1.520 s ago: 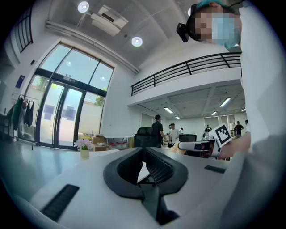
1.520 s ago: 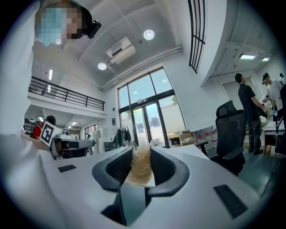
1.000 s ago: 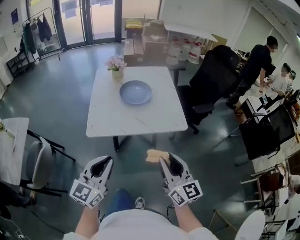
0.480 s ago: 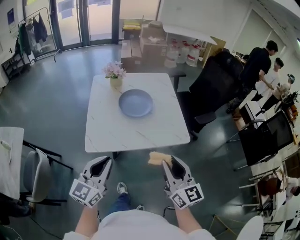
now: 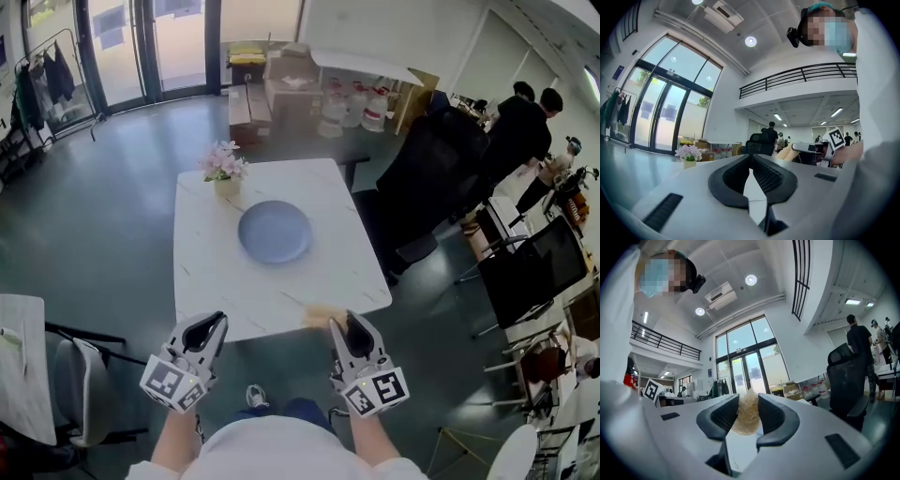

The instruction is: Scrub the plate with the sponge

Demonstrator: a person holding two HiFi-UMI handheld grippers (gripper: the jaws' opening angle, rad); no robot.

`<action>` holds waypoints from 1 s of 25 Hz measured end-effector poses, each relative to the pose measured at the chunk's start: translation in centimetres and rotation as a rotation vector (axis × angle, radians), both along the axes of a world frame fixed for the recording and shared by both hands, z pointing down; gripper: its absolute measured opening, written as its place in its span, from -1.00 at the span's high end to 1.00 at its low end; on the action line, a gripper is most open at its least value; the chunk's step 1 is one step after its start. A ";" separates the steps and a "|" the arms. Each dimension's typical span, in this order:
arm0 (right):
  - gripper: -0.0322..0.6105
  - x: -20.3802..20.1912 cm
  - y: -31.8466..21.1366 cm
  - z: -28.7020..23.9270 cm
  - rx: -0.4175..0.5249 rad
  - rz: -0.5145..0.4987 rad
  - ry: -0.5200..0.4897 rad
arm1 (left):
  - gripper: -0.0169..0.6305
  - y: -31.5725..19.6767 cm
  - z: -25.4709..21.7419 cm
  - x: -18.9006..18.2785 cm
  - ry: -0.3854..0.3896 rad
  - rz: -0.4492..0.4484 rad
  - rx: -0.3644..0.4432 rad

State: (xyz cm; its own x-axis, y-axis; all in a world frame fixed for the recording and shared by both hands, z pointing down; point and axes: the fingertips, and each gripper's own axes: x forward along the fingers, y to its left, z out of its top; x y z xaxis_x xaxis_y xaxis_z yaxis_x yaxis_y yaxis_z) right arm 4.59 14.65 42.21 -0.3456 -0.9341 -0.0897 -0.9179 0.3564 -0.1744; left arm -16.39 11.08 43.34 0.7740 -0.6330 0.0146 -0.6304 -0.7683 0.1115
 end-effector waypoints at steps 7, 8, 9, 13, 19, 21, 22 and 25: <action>0.48 0.4 -4.5 0.7 -0.019 0.005 0.003 | 0.80 -4.1 1.4 -0.6 0.021 -0.026 -0.045; 0.48 0.6 -5.2 0.8 -0.019 0.000 0.002 | 0.80 -4.7 1.7 -0.6 0.021 -0.037 -0.053; 0.48 0.8 -6.0 0.8 -0.017 -0.007 0.002 | 0.80 -5.2 1.9 -0.6 0.025 -0.048 -0.060; 0.48 2.0 -9.3 0.7 -0.013 -0.057 0.001 | 0.80 -7.3 1.9 0.2 0.030 -0.103 -0.063; 0.48 4.9 -14.3 0.7 -0.016 -0.157 -0.003 | 0.80 -10.6 1.7 3.2 0.027 -0.197 -0.045; 0.48 5.9 -15.7 0.7 -0.014 -0.197 0.000 | 0.80 -11.4 1.8 4.1 0.019 -0.238 -0.042; 0.48 6.4 -16.4 0.6 -0.012 -0.215 0.001 | 0.80 -11.8 1.9 4.5 0.017 -0.257 -0.043; 0.48 7.7 -18.4 0.7 -0.011 -0.262 0.001 | 0.80 -13.0 2.3 5.7 0.023 -0.306 -0.056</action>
